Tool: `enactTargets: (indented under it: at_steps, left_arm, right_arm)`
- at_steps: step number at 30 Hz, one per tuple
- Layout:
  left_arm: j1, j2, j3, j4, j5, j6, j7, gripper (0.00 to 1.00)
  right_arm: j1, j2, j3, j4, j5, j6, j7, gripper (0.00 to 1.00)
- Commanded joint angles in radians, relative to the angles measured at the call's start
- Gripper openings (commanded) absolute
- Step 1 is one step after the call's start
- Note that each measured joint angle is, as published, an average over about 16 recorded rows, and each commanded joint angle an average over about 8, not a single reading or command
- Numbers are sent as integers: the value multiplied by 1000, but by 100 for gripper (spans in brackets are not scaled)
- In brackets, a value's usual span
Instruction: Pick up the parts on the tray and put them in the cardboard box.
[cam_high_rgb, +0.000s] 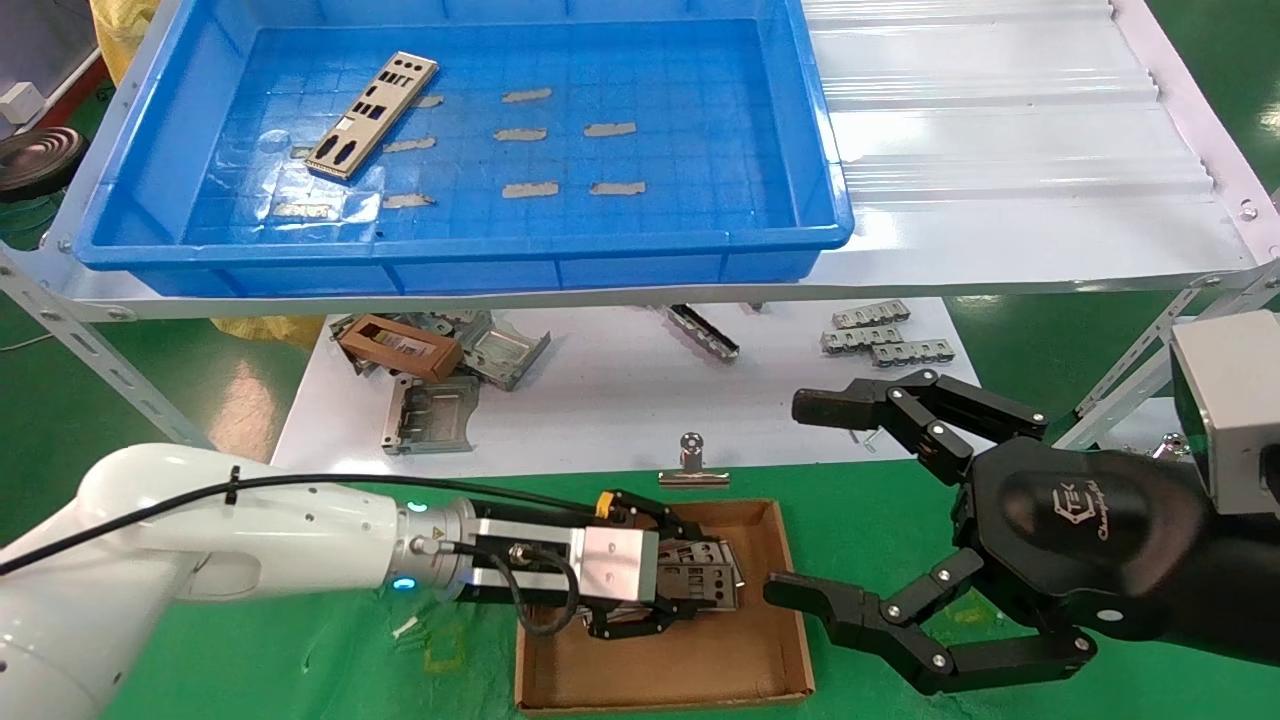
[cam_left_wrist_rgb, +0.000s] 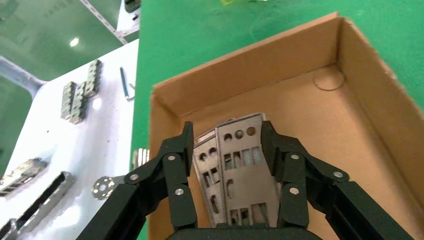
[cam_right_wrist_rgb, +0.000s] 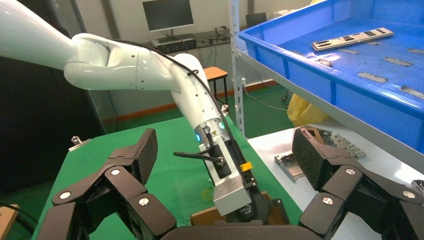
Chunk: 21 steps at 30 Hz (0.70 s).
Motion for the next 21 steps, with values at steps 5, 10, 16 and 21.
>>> enactTargets:
  at_steps: [5, 10, 16, 21]
  left_arm:
    - [-22, 9, -14, 58, -30, 34, 2, 100]
    - [-39, -8, -45, 110, -106, 139, -75, 100]
    - [-46, -41, -85, 184, -203, 273, -173, 100]
    - [-44, -55, -96, 213, -230, 315, -191, 100]
  right_arm:
    - [0, 0, 0, 0, 0, 0, 0, 100]
    - [0, 0, 0, 0, 0, 0, 0, 100]
    - [0, 0, 0, 0, 0, 0, 0, 100]
    - [0, 0, 0, 0, 0, 0, 0, 100]
